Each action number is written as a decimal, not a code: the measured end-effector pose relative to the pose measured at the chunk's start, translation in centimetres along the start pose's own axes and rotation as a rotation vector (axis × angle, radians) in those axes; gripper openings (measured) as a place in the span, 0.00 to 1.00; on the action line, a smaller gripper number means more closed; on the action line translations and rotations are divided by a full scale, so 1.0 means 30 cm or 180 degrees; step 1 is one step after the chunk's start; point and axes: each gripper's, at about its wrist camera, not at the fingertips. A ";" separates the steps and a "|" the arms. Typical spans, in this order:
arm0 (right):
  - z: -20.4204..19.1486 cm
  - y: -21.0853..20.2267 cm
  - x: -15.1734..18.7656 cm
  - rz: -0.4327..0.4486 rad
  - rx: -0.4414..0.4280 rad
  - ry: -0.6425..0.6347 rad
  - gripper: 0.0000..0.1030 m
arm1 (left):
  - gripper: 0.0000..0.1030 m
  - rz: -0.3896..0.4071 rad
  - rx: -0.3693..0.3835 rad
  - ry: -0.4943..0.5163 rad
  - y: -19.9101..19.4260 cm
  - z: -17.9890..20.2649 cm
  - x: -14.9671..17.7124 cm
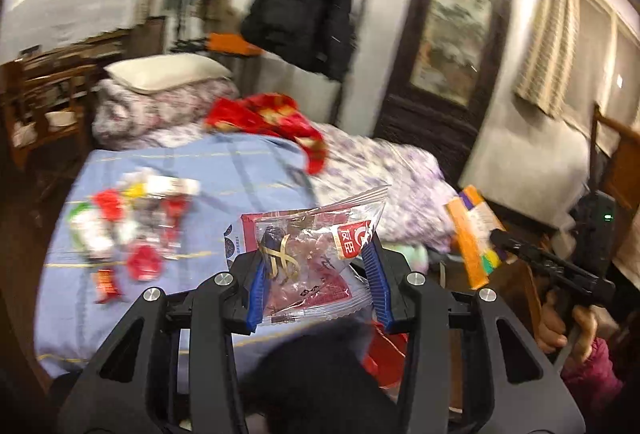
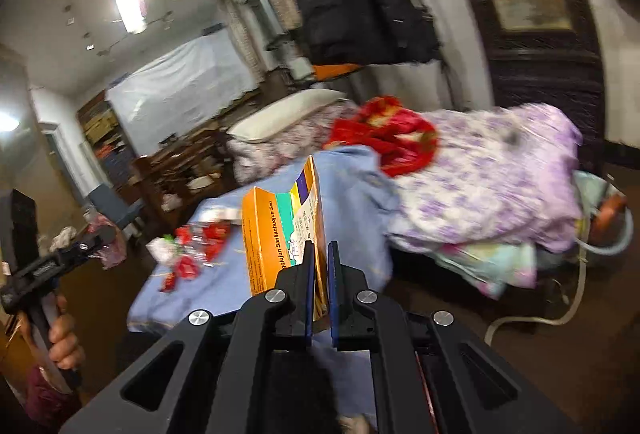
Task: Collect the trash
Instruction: 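Drop the orange box into the red wastebasket with the right tool while the left drops the clear bag, then move both tools back over the table toward the remaining trash, then grasp the red snack packet with the left tool while the right grasps the clear cup, then carry both items to the red wastebasket and open both tools to drop them, then move both tools back over the table toward the remaining trash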
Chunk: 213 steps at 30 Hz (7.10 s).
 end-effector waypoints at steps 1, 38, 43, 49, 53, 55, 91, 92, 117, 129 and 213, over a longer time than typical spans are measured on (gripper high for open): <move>0.048 0.002 0.014 -0.0031 0.0067 0.0055 0.06 | 0.42 -0.0070 0.0057 0.0050 0.039 0.037 0.006; 0.669 0.161 0.409 -0.0385 0.0790 0.1133 0.46 | 0.84 -0.1588 0.0365 0.0719 0.875 0.510 0.293; 0.577 0.109 0.330 -0.0229 0.0724 0.0930 0.51 | 0.88 -0.1311 0.0255 0.0589 0.762 0.453 0.223; 0.392 0.017 0.206 0.0034 0.0564 0.0598 0.60 | 0.91 -0.0854 0.0122 0.0393 0.540 0.345 0.140; 0.234 -0.045 0.127 0.0197 0.0419 0.0362 0.68 | 0.92 -0.0523 0.0004 0.0227 0.371 0.241 0.101; 0.154 -0.067 0.098 0.0255 0.0330 0.0251 0.72 | 0.93 -0.0382 -0.0053 0.0132 0.297 0.180 0.093; -0.696 0.634 0.179 -0.0888 -0.0245 -0.0714 0.86 | 0.36 -0.0470 -0.1277 -0.1115 0.236 -0.899 0.268; -0.716 0.654 0.178 -0.0898 -0.0280 -0.0720 0.86 | 0.35 -0.0435 -0.1241 -0.1141 0.226 -0.905 0.267; -1.060 1.101 0.210 -0.1149 -0.0208 -0.0994 0.55 | 0.35 0.0046 -0.1113 -0.1573 0.038 -1.031 0.301; -0.955 0.769 0.104 -0.0621 -0.0325 -0.1024 0.55 | 0.35 0.0097 -0.1205 -0.1239 0.026 -0.899 0.295; 0.367 0.151 0.252 -0.0366 0.0563 0.0535 0.69 | 0.90 -0.0739 -0.0394 0.0190 0.439 0.193 0.185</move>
Point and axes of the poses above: each gripper's, at about its wrist camera, not at the fingertips, and y roughly the way its jaws point, z to its right, x to its underside, and after that the axes turned 3 degrees about -z, right-handed
